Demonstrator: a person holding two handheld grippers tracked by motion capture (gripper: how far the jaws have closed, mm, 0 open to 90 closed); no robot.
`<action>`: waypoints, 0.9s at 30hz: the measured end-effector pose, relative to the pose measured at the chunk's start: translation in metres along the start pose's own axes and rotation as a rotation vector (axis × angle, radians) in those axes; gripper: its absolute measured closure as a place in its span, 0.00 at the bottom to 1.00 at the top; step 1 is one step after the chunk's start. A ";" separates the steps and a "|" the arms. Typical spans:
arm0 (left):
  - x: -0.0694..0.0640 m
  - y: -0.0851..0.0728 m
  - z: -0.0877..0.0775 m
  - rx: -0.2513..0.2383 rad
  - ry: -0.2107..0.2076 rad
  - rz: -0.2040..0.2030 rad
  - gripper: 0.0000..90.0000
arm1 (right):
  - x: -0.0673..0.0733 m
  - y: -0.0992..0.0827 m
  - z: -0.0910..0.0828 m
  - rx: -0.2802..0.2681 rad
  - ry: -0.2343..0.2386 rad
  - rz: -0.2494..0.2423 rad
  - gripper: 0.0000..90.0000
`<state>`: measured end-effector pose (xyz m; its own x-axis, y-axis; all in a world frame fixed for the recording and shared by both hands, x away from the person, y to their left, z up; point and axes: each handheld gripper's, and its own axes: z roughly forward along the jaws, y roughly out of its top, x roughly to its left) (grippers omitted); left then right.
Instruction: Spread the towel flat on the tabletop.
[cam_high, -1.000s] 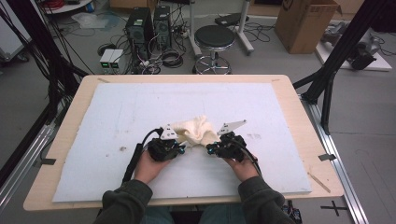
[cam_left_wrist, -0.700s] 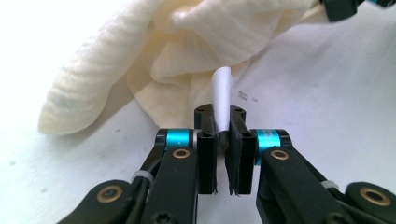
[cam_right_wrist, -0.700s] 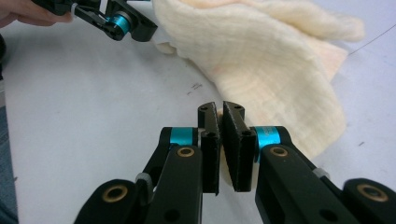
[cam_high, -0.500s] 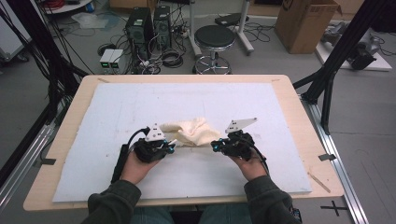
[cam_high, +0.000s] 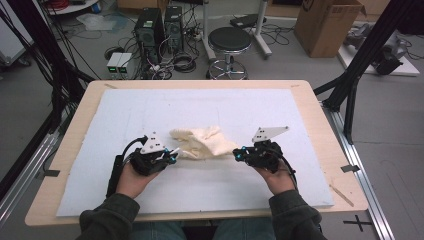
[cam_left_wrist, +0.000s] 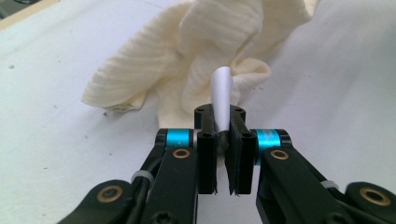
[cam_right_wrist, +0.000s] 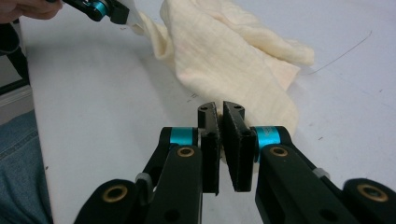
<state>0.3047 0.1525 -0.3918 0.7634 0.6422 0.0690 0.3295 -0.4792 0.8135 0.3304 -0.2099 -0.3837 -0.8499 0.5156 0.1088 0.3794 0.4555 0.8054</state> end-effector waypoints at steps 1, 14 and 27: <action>0.000 0.000 -0.002 -0.006 0.002 0.004 0.93 | 0.000 0.000 -0.001 0.002 -0.004 0.000 0.95; -0.007 -0.013 -0.032 -0.018 0.012 0.033 0.93 | 0.015 -0.009 -0.013 -0.007 0.008 -0.019 0.95; -0.025 -0.028 -0.051 -0.011 0.004 0.073 0.93 | 0.038 -0.022 -0.017 0.006 0.038 -0.046 0.95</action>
<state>0.2479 0.1808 -0.3868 0.7827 0.6085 0.1306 0.2673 -0.5182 0.8124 0.2833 -0.2127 -0.3874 -0.8798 0.4661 0.0936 0.3415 0.4824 0.8066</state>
